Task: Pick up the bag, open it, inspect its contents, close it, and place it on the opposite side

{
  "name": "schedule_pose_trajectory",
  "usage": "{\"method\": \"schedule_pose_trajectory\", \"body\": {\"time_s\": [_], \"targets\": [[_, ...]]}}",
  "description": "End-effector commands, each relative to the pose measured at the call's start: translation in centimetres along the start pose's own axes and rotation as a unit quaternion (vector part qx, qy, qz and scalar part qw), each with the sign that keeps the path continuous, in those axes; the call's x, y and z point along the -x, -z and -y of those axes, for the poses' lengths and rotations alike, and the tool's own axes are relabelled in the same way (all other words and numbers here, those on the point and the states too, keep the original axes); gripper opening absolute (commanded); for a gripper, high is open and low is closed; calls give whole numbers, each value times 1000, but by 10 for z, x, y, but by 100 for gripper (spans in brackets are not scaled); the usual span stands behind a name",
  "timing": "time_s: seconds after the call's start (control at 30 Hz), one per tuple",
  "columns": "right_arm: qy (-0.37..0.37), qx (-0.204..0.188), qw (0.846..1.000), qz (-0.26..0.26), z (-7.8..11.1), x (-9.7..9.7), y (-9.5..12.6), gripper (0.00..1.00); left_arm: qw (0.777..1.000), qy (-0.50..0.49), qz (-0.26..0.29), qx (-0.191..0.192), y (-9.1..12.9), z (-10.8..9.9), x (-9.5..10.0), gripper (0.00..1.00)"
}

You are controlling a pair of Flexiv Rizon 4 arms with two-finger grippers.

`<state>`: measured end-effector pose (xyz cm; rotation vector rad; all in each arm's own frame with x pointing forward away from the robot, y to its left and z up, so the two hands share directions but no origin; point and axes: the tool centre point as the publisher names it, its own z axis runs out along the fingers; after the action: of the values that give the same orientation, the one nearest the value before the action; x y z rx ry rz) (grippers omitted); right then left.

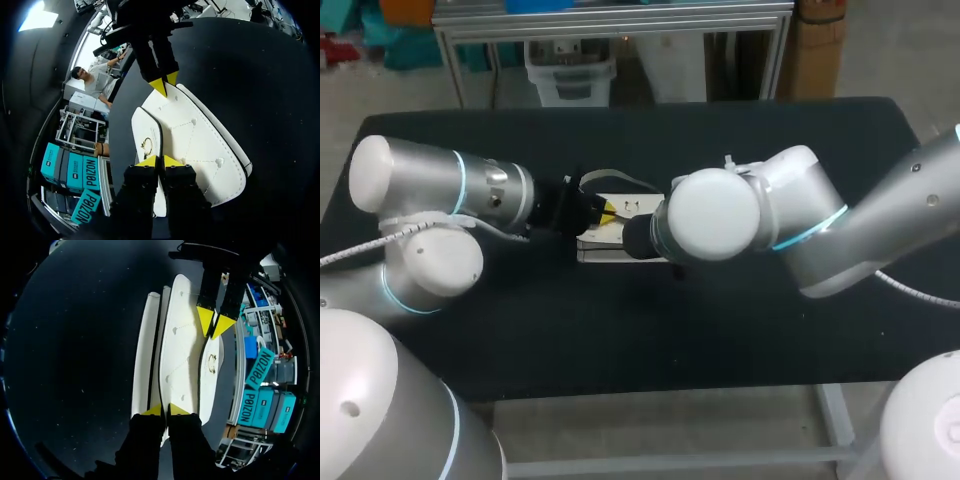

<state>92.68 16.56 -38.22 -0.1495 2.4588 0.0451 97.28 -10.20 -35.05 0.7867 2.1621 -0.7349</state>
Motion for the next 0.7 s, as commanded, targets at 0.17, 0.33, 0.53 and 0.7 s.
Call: {"method": "schedule_pose_trajectory", "body": {"time_s": [0.17,0.33,0.53,0.7], "targets": [[0,-1,1000,1,-1,-3,-1,0,997,42,-10,-64,30,-15,23,0],[0,-1,1000,1,-1,-3,-1,0,991,85,-29,-104,42,-29,42,0],[0,-1,1000,1,-1,-3,-1,0,985,104,-60,-121,43,-34,45,0],[0,-1,1000,1,-1,-3,-1,0,984,105,-80,-120,36,-33,37,59]]}}
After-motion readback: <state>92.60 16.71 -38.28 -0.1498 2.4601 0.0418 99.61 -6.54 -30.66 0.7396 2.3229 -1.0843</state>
